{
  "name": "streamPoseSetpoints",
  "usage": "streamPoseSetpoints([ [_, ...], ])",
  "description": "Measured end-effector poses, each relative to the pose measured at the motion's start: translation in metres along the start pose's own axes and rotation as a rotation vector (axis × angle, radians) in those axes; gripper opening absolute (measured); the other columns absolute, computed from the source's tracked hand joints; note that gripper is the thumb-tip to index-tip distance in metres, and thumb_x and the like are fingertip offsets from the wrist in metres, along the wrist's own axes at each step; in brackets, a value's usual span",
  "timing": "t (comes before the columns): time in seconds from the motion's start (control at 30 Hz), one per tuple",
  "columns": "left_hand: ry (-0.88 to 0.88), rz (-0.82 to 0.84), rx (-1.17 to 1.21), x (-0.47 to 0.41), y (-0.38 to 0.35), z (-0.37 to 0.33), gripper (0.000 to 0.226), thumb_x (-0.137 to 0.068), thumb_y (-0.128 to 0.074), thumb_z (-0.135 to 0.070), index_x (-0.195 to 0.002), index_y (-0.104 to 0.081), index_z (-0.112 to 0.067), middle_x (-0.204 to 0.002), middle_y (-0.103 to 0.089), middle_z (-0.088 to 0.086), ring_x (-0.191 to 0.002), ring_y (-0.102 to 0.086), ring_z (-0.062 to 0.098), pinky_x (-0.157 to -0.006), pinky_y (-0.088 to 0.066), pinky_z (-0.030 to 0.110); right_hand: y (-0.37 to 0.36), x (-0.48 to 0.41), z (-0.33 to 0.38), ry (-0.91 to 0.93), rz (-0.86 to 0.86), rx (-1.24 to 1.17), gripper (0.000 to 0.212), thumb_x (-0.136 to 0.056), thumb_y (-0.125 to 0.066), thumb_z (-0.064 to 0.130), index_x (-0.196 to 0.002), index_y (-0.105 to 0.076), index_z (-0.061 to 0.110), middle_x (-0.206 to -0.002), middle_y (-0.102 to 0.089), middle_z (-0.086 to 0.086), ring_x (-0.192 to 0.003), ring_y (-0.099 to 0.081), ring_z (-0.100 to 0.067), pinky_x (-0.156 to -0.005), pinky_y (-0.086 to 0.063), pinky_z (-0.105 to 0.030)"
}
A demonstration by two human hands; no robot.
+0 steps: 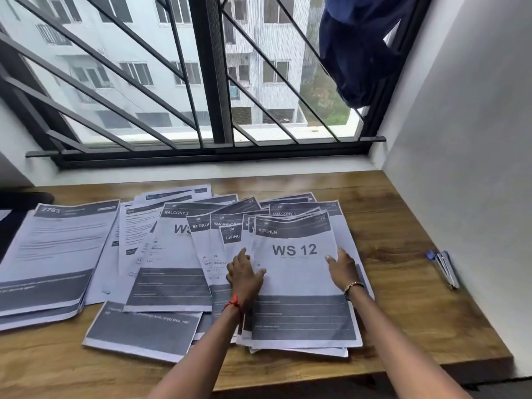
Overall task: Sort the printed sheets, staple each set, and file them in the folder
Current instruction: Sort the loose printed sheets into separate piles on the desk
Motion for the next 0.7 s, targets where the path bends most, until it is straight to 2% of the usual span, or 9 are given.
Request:
streamPoseSetpoints([
  [0.07, -0.025, -0.034, 0.022, 0.000, 0.000, 0.001, 0.061, -0.083, -0.062, -0.013, -0.137, -0.033, -0.010, -0.130, -0.046, 0.008, -0.124, -0.033, 0.029, -0.099, -0.027, 0.038, 0.001, 0.000, -0.001, 0.012, 0.007, -0.015, 0.028, -0.093, -0.050, 0.009, -0.118, -0.052, -0.005, -0.124, -0.058, -0.022, -0.115, -0.054, -0.035, -0.090, -0.042, -0.033],
  [0.17, -0.168, -0.071, 0.061, 0.003, -0.002, -0.003, 0.040, -0.083, -0.056, -0.001, -0.121, -0.055, -0.013, -0.117, -0.056, 0.005, -0.117, -0.040, 0.027, -0.083, -0.024, 0.030, 0.001, 0.002, -0.004, 0.019, 0.017, -0.039, 0.029, -0.088, -0.059, 0.010, -0.113, -0.055, -0.005, -0.117, -0.062, -0.021, -0.109, -0.058, -0.033, -0.086, -0.045, -0.032],
  [0.23, -0.266, -0.072, 0.068, 0.007, -0.004, -0.006, 0.038, -0.080, -0.055, 0.007, -0.109, -0.063, -0.016, -0.113, -0.057, 0.003, -0.114, -0.042, 0.024, -0.075, -0.021, 0.027, 0.002, 0.001, -0.006, 0.022, 0.021, -0.040, 0.028, -0.084, -0.063, 0.008, -0.107, -0.058, -0.006, -0.110, -0.065, -0.021, -0.102, -0.061, -0.033, -0.081, -0.047, -0.033],
  [0.33, -0.266, -0.111, 0.048, 0.005, -0.008, -0.008, 0.043, -0.074, -0.053, 0.011, -0.103, -0.066, -0.019, -0.129, -0.046, 0.005, -0.126, -0.033, 0.025, -0.089, -0.027, 0.031, 0.004, 0.000, -0.008, 0.022, 0.027, -0.042, 0.025, -0.081, -0.066, 0.005, -0.101, -0.060, -0.007, -0.102, -0.067, -0.020, -0.096, -0.062, -0.032, -0.071, -0.044, -0.028],
  [0.4, -0.148, -0.115, 0.026, 0.002, -0.007, -0.008, 0.039, -0.077, -0.054, 0.005, -0.109, -0.064, -0.017, -0.145, -0.030, 0.010, -0.136, -0.018, 0.029, -0.103, -0.024, 0.041, 0.004, -0.001, -0.009, 0.012, 0.038, -0.070, 0.025, -0.081, -0.066, 0.005, -0.103, -0.061, -0.006, -0.104, -0.067, -0.018, -0.097, -0.063, -0.030, -0.073, -0.044, -0.026],
  [0.47, -0.044, -0.072, -0.009, -0.002, -0.005, -0.008, 0.040, -0.081, -0.053, 0.000, -0.119, -0.059, -0.014, -0.150, -0.020, 0.015, -0.140, -0.011, 0.031, -0.109, -0.019, 0.043, 0.004, -0.002, -0.010, 0.010, 0.036, -0.076, 0.026, -0.080, -0.067, 0.006, -0.104, -0.062, -0.005, -0.106, -0.067, -0.019, -0.098, -0.063, -0.030, -0.076, -0.046, -0.028],
  [0.6, -0.006, -0.069, -0.047, -0.007, -0.002, -0.007, 0.039, -0.084, -0.054, -0.006, -0.122, -0.057, -0.013, -0.145, -0.032, 0.012, -0.135, -0.022, 0.030, -0.105, -0.024, 0.041, 0.004, -0.003, -0.009, 0.002, 0.039, -0.044, 0.027, -0.080, -0.068, 0.009, -0.102, -0.063, -0.006, -0.105, -0.067, -0.019, -0.098, -0.063, -0.031, -0.077, -0.046, -0.029],
  [0.7, -0.075, -0.130, -0.003, -0.007, -0.002, -0.005, 0.035, -0.080, -0.059, -0.002, -0.114, -0.062, -0.009, -0.128, -0.045, 0.008, -0.121, -0.038, 0.027, -0.093, -0.031, 0.032, 0.003, -0.004, -0.008, -0.005, 0.053, -0.052, 0.027, -0.080, -0.068, 0.011, -0.101, -0.063, -0.005, -0.104, -0.068, -0.018, -0.097, -0.063, -0.030, -0.077, -0.046, -0.029],
])
Point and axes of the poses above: each hand's wrist, its own x-axis away from the middle knuckle, its own y-axis out of the back of the hand, z = x × y, the point moved 1 cm from there along -x, towards the middle knuckle
